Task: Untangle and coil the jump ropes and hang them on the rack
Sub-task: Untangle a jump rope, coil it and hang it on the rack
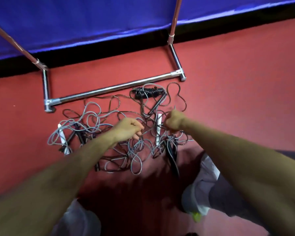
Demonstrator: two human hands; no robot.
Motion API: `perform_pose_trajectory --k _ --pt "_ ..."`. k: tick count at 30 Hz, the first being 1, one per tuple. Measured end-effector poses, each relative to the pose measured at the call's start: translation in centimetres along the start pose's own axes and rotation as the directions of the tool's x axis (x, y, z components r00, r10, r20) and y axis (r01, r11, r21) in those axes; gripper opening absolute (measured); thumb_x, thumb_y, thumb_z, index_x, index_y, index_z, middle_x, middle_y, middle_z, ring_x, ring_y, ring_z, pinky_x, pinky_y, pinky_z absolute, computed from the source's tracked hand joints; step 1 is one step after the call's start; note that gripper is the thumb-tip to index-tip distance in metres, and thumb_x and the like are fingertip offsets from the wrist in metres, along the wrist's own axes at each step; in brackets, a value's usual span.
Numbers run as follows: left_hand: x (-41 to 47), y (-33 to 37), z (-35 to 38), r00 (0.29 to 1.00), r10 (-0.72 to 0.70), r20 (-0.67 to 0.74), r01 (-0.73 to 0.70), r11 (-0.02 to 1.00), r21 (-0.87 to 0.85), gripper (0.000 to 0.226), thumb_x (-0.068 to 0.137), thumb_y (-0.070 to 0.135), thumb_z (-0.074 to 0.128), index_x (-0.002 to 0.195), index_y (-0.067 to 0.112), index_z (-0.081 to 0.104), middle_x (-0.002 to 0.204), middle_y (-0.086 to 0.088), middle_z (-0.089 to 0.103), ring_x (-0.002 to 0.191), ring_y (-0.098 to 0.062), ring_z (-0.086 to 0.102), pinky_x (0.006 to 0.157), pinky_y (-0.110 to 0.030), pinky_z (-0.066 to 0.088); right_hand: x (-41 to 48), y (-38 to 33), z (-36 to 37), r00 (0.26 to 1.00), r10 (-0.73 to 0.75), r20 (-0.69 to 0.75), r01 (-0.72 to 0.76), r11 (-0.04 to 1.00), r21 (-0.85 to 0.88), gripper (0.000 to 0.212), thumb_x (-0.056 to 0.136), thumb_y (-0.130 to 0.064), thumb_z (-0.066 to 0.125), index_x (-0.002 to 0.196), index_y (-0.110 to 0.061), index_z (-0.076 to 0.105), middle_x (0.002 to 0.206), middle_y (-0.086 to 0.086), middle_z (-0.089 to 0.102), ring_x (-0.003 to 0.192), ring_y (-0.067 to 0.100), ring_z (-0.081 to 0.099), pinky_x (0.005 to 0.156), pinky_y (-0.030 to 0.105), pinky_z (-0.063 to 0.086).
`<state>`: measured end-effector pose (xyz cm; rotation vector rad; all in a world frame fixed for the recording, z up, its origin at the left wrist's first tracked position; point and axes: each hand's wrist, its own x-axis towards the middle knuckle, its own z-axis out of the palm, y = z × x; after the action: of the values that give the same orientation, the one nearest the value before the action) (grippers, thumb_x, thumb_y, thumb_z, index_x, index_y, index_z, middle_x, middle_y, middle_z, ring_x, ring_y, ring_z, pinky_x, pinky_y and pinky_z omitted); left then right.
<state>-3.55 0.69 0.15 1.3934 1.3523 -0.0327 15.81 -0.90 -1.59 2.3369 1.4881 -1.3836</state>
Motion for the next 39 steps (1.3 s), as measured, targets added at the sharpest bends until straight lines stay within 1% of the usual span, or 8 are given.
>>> perform_pose_trajectory --k 3,8,12,16,23,29,37,39 --pt "1.8 -0.9 1.9 0.999 -0.021 0.04 0.022 1.0 -0.012 0.02 0.096 0.005 0.046 0.101 0.009 0.064 0.089 -0.008 0.066 0.069 -0.014 0.063 0.057 -0.015 0.045 1.0 3.0 2.1 0.997 0.072 0.009 -0.069 0.984 -0.166 0.028 0.088 -0.029 0.062 0.099 -0.004 0.068 0.085 0.009 0.063 0.083 0.028 0.065 0.066 0.027 0.046" --pt "3.4 -1.4 5.1 0.995 -0.013 0.094 0.015 1.0 -0.019 0.021 0.096 0.005 0.045 0.096 0.013 0.065 0.09 -0.008 0.068 0.069 -0.014 0.065 0.067 -0.022 0.049 1.2 6.6 6.0 0.988 0.147 0.054 -0.127 0.954 -0.272 0.035 0.092 -0.022 0.049 0.119 -0.004 0.06 0.126 0.016 0.059 0.116 0.033 0.056 0.093 0.034 0.045" --pt "3.4 -1.7 6.3 0.994 -0.02 0.108 0.021 1.0 -0.007 0.022 0.096 0.005 0.046 0.102 0.01 0.066 0.095 -0.011 0.07 0.075 -0.018 0.066 0.065 -0.019 0.049 1.1 7.6 9.2 0.986 0.164 0.037 -0.154 0.968 -0.197 0.04 0.084 -0.026 0.063 0.121 -0.012 0.058 0.124 0.014 0.061 0.114 0.03 0.058 0.092 0.035 0.048" --pt "2.6 -1.7 6.6 0.993 -0.018 0.114 0.017 1.0 0.01 0.022 0.095 0.005 0.047 0.101 0.011 0.067 0.094 -0.01 0.07 0.074 -0.017 0.067 0.064 -0.02 0.047 0.3 8.4 10.7 0.985 0.172 -0.029 -0.175 0.973 -0.15 0.035 0.088 -0.018 0.053 0.123 -0.015 0.054 0.127 0.011 0.056 0.118 0.03 0.055 0.094 0.038 0.046" --pt "1.0 -0.2 5.0 0.995 0.042 0.088 -0.044 0.999 0.027 0.021 0.096 0.008 0.046 0.097 0.016 0.066 0.094 -0.007 0.071 0.076 -0.017 0.069 0.07 -0.025 0.051 -0.6 8.3 9.4 0.983 0.175 0.047 -0.173 0.983 -0.057 0.017 0.08 -0.029 0.067 0.09 -0.019 0.057 0.111 0.014 0.066 0.1 0.031 0.066 0.086 0.039 0.054" --pt "-0.4 -0.2 5.9 0.993 0.029 0.112 -0.032 0.999 0.026 0.022 0.096 0.009 0.046 0.1 0.017 0.066 0.092 -0.003 0.071 0.08 -0.018 0.071 0.069 -0.022 0.048 -1.3 8.4 12.2 0.974 0.223 -0.042 -0.226 0.969 -0.102 0.039 0.089 -0.033 0.054 0.124 -0.014 0.052 0.125 0.011 0.057 0.112 0.031 0.06 0.092 0.039 0.049" --pt "-1.7 1.7 4.4 0.996 0.063 0.063 -0.065 0.997 0.039 0.021 0.094 0.004 0.047 0.092 0.016 0.064 0.085 -0.005 0.069 0.069 -0.016 0.066 0.059 -0.019 0.047 -3.5 8.5 4.4 0.954 0.3 -0.011 -0.299 0.95 -0.087 0.022 0.082 -0.017 0.061 0.102 -0.011 0.067 0.092 0.009 0.063 0.102 0.022 0.067 0.08 0.032 0.053" --pt "-2.7 3.3 3.5 0.993 0.105 0.057 -0.107 0.994 0.036 0.022 0.095 0.003 0.046 0.092 0.016 0.064 0.085 -0.007 0.068 0.065 -0.015 0.065 0.058 -0.019 0.047 -4.6 7.9 2.0 0.964 0.259 -0.06 -0.265 0.958 -0.112 0.023 0.085 -0.019 0.056 0.105 -0.012 0.067 0.102 0.011 0.066 0.105 0.025 0.066 0.084 0.033 0.052"
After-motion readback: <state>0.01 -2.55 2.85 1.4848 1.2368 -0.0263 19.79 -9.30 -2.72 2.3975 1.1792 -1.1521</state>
